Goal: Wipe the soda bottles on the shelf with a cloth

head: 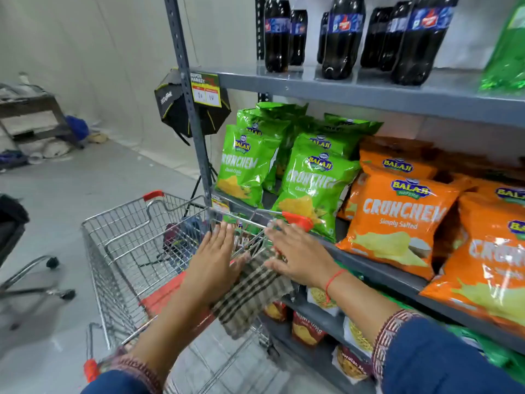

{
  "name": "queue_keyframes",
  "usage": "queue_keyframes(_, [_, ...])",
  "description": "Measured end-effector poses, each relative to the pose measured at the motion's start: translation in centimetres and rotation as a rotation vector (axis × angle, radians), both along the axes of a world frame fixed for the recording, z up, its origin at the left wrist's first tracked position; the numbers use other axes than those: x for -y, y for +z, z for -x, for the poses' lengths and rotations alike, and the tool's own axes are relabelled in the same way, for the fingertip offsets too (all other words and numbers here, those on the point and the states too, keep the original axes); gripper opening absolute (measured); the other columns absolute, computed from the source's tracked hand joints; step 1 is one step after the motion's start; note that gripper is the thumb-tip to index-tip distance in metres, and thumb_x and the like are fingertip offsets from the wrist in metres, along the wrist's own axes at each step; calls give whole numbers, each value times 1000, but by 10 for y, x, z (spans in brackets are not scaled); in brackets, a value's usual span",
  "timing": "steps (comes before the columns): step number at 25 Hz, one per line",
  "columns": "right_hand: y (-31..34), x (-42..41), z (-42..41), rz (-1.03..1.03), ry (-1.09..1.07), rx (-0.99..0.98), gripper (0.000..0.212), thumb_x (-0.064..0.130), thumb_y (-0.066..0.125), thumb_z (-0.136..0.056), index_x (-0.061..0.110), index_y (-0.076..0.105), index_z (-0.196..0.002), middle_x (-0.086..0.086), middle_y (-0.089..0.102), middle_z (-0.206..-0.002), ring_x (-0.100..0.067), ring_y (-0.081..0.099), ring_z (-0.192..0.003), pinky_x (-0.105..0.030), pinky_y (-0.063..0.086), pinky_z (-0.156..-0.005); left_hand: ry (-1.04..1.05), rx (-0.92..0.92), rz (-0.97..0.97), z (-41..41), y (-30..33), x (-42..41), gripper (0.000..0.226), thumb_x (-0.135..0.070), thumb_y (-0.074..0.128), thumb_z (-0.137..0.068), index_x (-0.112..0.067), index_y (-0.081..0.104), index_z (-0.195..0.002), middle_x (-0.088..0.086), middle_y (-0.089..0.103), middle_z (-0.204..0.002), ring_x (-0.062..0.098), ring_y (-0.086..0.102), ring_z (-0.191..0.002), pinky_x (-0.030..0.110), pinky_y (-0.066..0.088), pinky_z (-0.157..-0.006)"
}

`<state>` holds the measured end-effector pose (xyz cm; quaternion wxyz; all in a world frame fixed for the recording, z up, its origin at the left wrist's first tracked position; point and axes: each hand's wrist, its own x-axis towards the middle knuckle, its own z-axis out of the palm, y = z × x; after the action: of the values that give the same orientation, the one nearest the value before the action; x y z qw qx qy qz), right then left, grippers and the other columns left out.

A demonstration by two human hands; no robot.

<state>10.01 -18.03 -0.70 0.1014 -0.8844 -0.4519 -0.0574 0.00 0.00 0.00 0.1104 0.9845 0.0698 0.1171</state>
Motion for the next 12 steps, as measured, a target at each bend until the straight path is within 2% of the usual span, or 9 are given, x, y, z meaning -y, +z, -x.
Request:
queue_keyframes(1, [-5, -3, 1, 74, 49, -44, 74, 58, 41, -90, 19, 13, -146, -3, 16, -156, -21, 1, -144, -37, -1, -116, 18, -80, 9, 9, -4, 0, 74, -55, 29, -88, -12, 7, -144, 9, 10, -155, 19, 7, -143, 26, 1, -112])
queue_keyframes(3, [-8, -6, 0, 172, 108, -109, 78, 59, 49, -84, 24, 15, -145, 1, 18, -156, -22, -1, -144, -43, 4, -117, 27, -246, 73, 23, -8, 0, 78, -64, 34, -81, -17, 21, -142, 6, 29, -151, 22, 29, -137, 34, 24, -111])
queue_keyframes(5, [-7, -10, -4, 219, 130, -110, 81, 55, 57, -81, 28, 15, -145, 2, 17, -156, -23, -3, -144, -47, 5, -116, 27, -394, 174, 35, -4, 3, 72, -68, 42, -75, -20, 41, -128, 6, 58, -128, 24, 54, -114, 35, 43, -92])
queue_keyframes(7, [-1, -14, -8, 272, 152, -53, 78, 47, 61, -80, 30, 19, -144, 2, 15, -156, -25, -4, -144, -50, 3, -116, 10, -452, 152, 36, 3, 7, 59, -62, 51, -74, -20, 47, -116, 2, 66, -104, 20, 59, -90, 34, 47, -76])
queue_keyframes(10, [9, -21, -6, 261, 163, -47, 61, 26, 62, -80, 31, 38, -136, 0, 26, -153, -26, 6, -143, -50, 6, -116, 0, -461, 35, 33, 8, 9, 40, -38, 56, -79, -17, 50, -111, 1, 63, -97, 18, 53, -80, 27, 45, -65])
queue_keyframes(12, [13, -25, -5, 257, 157, -37, 53, 17, 61, -80, 27, 46, -131, -8, 35, -149, -26, 18, -141, -46, 10, -116, -27, -435, 76, 32, 4, 9, 19, -29, 53, -80, -17, 54, -95, -5, 57, -82, 12, 51, -71, 18, 35, -52])
